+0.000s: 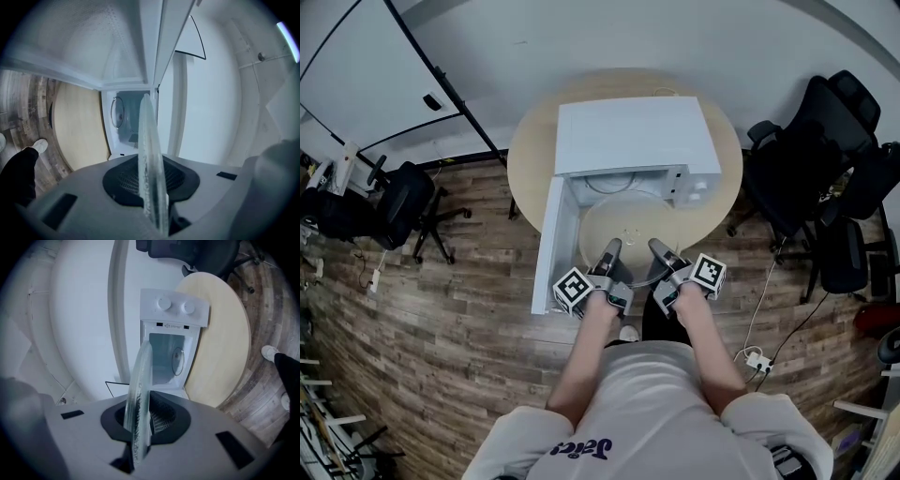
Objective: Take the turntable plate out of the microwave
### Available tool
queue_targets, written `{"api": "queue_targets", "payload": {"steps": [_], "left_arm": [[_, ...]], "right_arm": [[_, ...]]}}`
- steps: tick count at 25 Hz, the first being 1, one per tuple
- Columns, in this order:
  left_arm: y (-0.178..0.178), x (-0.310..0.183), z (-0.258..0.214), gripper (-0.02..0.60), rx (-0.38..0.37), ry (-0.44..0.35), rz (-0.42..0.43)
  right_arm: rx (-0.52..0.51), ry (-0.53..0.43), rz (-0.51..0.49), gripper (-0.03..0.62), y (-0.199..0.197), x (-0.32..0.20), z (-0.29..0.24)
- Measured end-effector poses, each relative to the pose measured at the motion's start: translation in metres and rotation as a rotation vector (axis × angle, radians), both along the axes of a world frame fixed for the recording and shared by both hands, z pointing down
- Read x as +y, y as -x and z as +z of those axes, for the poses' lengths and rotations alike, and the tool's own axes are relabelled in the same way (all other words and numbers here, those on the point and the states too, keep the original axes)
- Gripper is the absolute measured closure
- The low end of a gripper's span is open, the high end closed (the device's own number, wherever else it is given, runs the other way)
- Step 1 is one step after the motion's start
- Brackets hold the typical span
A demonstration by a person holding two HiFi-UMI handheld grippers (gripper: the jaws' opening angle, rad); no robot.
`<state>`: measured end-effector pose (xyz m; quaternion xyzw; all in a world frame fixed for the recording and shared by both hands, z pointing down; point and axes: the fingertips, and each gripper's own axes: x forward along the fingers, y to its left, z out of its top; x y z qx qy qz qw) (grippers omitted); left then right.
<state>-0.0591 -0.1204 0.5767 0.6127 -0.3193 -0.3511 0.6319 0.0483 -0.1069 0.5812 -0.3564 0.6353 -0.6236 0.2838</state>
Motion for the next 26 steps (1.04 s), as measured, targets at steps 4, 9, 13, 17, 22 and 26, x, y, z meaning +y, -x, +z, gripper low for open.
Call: {"api": "queue_targets", "payload": {"steps": [4,9,13,17,22,26], "left_arm": [[0.000,-0.003,-0.014,0.509,-0.027,-0.058,0.015],[0.000,-0.002,-0.027,0.509,-0.027,-0.078,0.019],[-0.001,-0.004,-0.033,0.509,-0.016,-0.091,0.012],[0.000,-0.005,-0.037,0.509,-0.011,-0.097,0.009],[0.000,-0.010,-0.036,0.509,0.000,-0.087,0.012],[-0.002,-0.015,-0.030,0.509,0.004,-0.078,0.012]], "right_arm": [[0.002,-0.062,0.014,0.562,-0.001,-0.002,-0.010],[0.020,-0.105,0.012,0.562,0.000,-0.001,-0.024],[0.034,-0.117,0.008,0.562,-0.001,-0.003,-0.031],[0.040,-0.129,0.003,0.560,0.000,-0.005,-0.036],[0.052,-0.117,0.004,0.560,-0.001,-0.010,-0.033],[0.060,-0.122,-0.001,0.560,-0.003,-0.015,-0.031]]}}
